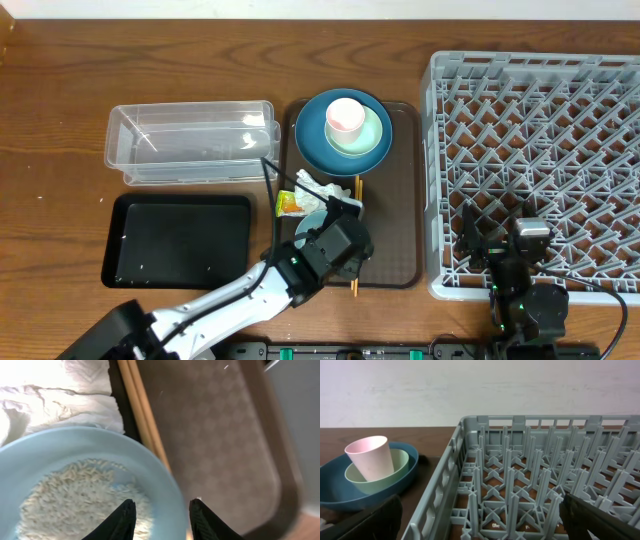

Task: Sort waste into correct bins and load items into the dishwasher rack
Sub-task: 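Reach the left gripper to the white tissue on the brown tray and grasp, then carry the tissue with the left gripper and drop it into the clear bin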

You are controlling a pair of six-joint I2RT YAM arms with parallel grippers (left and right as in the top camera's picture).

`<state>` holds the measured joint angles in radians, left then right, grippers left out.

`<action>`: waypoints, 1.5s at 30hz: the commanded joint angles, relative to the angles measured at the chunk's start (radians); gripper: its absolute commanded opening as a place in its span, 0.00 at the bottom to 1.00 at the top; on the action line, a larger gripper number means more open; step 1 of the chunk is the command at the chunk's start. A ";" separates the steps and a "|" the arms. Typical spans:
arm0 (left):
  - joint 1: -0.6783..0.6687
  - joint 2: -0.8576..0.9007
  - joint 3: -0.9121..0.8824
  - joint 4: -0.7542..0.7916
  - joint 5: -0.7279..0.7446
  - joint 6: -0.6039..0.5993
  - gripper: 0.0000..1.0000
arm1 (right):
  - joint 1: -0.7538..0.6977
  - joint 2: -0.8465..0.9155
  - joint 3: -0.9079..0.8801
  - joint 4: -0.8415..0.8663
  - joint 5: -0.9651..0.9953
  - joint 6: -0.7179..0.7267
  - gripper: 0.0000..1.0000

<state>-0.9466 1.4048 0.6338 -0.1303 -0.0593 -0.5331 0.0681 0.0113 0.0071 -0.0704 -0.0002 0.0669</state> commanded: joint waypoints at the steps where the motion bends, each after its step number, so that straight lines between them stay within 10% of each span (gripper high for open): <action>1: -0.003 0.012 0.020 -0.001 -0.086 0.089 0.39 | 0.009 -0.005 -0.002 -0.004 0.000 -0.005 0.99; 19: 0.299 -0.129 0.287 -0.308 0.103 0.115 0.45 | 0.009 -0.005 -0.002 -0.004 0.000 -0.005 0.99; 40: 0.433 0.260 0.286 -0.259 0.175 0.170 0.53 | 0.009 -0.005 -0.002 -0.005 0.000 -0.005 0.99; 43: 0.433 0.283 0.286 -0.265 0.175 0.170 0.51 | 0.009 -0.005 -0.002 -0.004 0.000 -0.005 0.99; 45: 0.433 0.290 0.286 -0.266 0.175 0.170 0.31 | 0.009 -0.005 -0.002 -0.004 0.000 -0.005 0.99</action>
<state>-0.5121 1.6752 0.9115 -0.3874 0.1066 -0.3748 0.0681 0.0113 0.0071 -0.0708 -0.0002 0.0669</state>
